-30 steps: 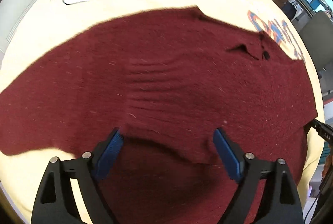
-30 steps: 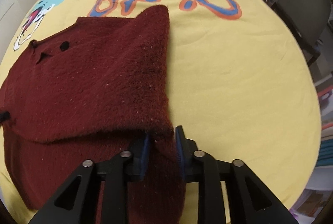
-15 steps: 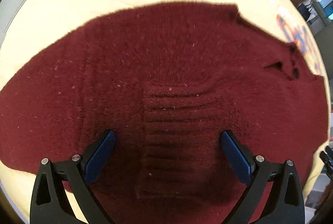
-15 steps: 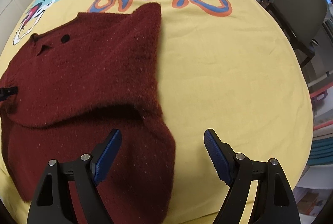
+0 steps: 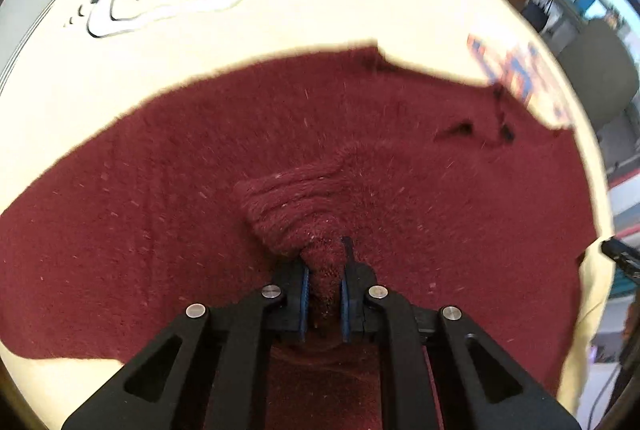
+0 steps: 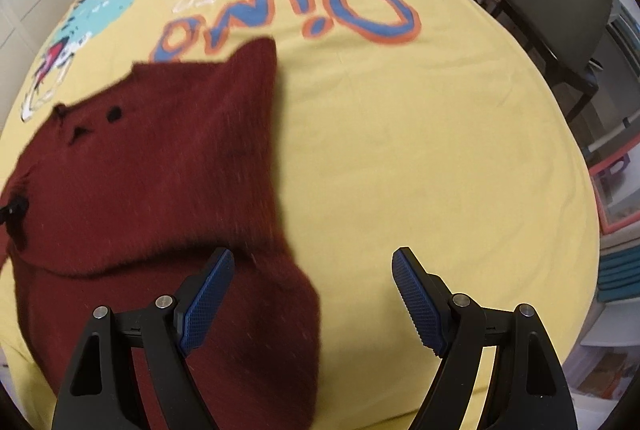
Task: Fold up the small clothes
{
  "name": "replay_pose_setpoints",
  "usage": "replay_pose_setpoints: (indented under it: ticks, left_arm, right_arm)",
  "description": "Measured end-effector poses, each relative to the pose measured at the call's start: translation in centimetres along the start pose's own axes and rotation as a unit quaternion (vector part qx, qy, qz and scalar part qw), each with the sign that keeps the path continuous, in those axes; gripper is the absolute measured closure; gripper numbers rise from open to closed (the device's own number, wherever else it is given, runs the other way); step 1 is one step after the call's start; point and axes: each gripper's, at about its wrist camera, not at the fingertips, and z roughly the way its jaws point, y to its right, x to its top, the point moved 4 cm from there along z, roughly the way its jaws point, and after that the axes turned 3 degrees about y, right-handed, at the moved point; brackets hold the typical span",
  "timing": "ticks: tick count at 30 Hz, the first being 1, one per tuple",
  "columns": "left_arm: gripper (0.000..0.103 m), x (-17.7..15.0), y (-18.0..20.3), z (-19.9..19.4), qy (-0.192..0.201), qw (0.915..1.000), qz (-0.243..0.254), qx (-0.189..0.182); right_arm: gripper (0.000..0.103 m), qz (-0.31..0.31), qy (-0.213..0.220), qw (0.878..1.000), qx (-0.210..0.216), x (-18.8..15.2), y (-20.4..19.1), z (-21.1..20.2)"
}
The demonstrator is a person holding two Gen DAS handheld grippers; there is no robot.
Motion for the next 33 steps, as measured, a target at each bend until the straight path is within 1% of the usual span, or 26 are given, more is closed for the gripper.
replay_pose_setpoints:
  ticks: [1, 2, 4, 6, 8, 10, 12, 13, 14, 15, 17, 19, 20, 23, 25, 27, 28, 29, 30, 31, 32, 33]
  left_arm:
    - [0.094, 0.2, -0.4, -0.8, 0.011, 0.9999, -0.002, 0.002]
    - [0.094, 0.6, -1.0, -1.4, 0.024, 0.9996, 0.002, 0.012]
    - [0.094, 0.8, -1.6, -2.0, 0.036, 0.999, 0.009, 0.023]
    - [0.094, 1.4, -2.1, -1.3, 0.031, 0.9992, 0.008, 0.021]
    - [0.094, 1.1, -2.1, -0.9, 0.028, 0.9991, 0.012, 0.031]
    - [0.093, 0.8, -2.3, -0.7, 0.033, 0.9983, 0.018, 0.045]
    - [0.093, 0.8, -2.4, 0.2, 0.036, 0.998, 0.013, 0.05]
    - [0.093, 0.7, -2.7, 0.3, 0.037, 0.9981, 0.008, 0.049]
    - [0.093, 0.7, -2.9, 0.2, 0.038, 0.9982, 0.004, 0.046]
    - [0.093, 0.5, -3.4, -0.2, 0.041, 0.9982, 0.001, 0.044]
    - [0.093, 0.6, -3.5, -0.9, 0.053, 0.9976, -0.002, 0.044]
    - [0.093, 0.6, -3.6, -0.9, 0.055, 0.9975, -0.011, 0.043]
    - [0.093, 0.4, -3.6, -0.5, 0.05, 0.9977, -0.014, 0.044]
    - [0.093, -0.3, -3.9, 1.3, 0.033, 0.9972, -0.006, 0.067]
    - [0.092, -0.6, -4.1, 2.0, 0.029, 0.9972, -0.009, 0.068]
    - [0.091, -0.6, -4.1, 2.1, 0.034, 0.9973, -0.009, 0.065]
    - [0.087, -0.5, -4.0, 1.9, 0.037, 0.9971, -0.007, 0.066]
    - [0.086, -0.3, -3.8, 1.5, 0.041, 0.997, -0.004, 0.065]
    - [0.083, -0.2, -3.7, 1.2, 0.043, 0.9969, -0.001, 0.066]
    - [0.074, 0.0, -3.6, 0.9, 0.044, 0.9964, -0.001, 0.073]
    - [0.068, 0.1, -3.5, 0.4, 0.049, 0.9952, 0.0, 0.084]
    - [0.055, 0.3, -3.3, -0.4, 0.061, 0.994, 0.002, 0.09]
  right_arm:
    - [0.021, 0.003, 0.006, 1.0, 0.005, 0.8, -0.1, -0.1]
    - [0.021, 0.006, 0.012, 1.0, 0.01, 1.5, -0.3, 0.0]
    - [0.021, 0.014, 0.017, 0.999, 0.026, 3.2, -0.7, 0.8]
    - [0.021, 0.022, 0.008, 0.999, 0.045, 4.5, -1.5, 2.3]
    - [0.021, 0.028, 0.002, 0.998, 0.065, 5.7, -2.6, 4.0]
    - [0.021, 0.028, -0.011, 0.997, 0.066, 6.6, -3.6, 5.8]
    - [0.023, 0.026, -0.028, 0.997, 0.061, 7.0, -4.3, 7.5]
    - [0.039, 0.028, -0.037, 0.998, 0.053, 7.0, -4.4, 8.2]
    - [0.077, 0.03, -0.038, 0.997, 0.055, 6.9, -4.5, 8.4]
    - [0.082, 0.041, -0.037, 0.995, 0.078, 6.8, -4.6, 8.5]
    - [0.085, 0.046, -0.026, 0.996, 0.071, 6.7, -4.5, 7.9]
    - [0.085, 0.045, -0.007, 0.997, 0.056, 6.6, -4.2, 7.1]
    - [0.085, 0.049, -0.005, 0.997, 0.056, 6.4, -4.1, 7.1]
    - [0.085, 0.053, -0.023, 0.997, 0.05, 6.0, -3.5, 8.5]
    - [0.083, 0.063, -0.027, 0.996, 0.055, 6.0, -3.5, 9.1]
    - [0.082, 0.057, -0.024, 0.997, 0.053, 6.2, -3.8, 8.9]
    - [0.075, 0.044, -0.016, 0.998, 0.043, 6.3, -4.2, 8.4]
    - [0.066, 0.035, -0.007, 0.999, 0.037, 6.4, -4.4, 8.1]
    - [0.063, 0.024, 0.01, 0.999, 0.029, 6.4, -4.8, 7.3]
    - [0.058, 0.016, 0.024, 0.999, 0.029, 6.3, -5.2, 6.5]
    - [0.045, 0.012, 0.036, 0.999, 0.029, 6.2, -5.5, 6.0]
    - [0.037, 0.005, 0.052, 0.998, 0.027, 6.2, -5.9, 5.1]
